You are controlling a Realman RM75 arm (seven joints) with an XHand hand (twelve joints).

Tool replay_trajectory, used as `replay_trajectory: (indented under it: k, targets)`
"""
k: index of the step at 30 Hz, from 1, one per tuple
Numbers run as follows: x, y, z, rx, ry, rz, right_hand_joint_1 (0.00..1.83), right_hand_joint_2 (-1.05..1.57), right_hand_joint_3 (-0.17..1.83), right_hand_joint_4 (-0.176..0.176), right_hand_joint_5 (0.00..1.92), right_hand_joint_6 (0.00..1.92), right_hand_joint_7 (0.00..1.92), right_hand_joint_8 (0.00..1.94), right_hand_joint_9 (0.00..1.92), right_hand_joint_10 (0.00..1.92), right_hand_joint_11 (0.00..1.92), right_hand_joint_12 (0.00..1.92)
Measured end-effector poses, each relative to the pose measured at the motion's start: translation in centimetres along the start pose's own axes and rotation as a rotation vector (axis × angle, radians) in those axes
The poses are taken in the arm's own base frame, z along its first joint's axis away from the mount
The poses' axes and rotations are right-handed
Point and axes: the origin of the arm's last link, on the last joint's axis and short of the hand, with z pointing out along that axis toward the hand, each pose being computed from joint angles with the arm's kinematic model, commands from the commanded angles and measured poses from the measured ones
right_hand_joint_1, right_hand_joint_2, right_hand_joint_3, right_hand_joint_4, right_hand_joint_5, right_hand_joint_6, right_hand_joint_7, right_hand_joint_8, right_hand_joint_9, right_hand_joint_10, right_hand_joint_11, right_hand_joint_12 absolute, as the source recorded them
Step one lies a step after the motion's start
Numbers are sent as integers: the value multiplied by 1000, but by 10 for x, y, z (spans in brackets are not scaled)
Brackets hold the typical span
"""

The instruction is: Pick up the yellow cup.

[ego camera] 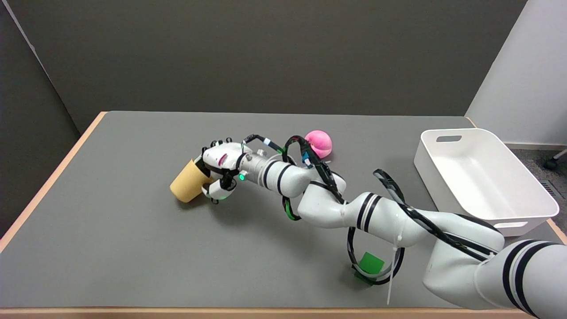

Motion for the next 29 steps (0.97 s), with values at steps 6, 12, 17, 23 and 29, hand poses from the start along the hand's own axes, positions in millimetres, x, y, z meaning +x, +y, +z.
replay_trajectory:
  k: [6,12,17,23,29]
  targets:
    - [15,8,-1,-21,41,-29,895,987,690,59,669,1656,617,862,370,873,108,1034]
    - [30,16,-3,-44,82,-61,898,985,693,56,670,1656,622,866,414,903,140,1059]
    - [46,27,-8,-73,121,-98,905,986,695,41,671,1658,620,863,479,953,191,1106]
    - [71,46,-21,-134,171,-176,909,995,685,25,665,1663,625,1014,463,931,192,1102]
    - [103,77,-43,-241,223,-284,915,996,625,68,694,1594,596,1039,422,958,129,1228]
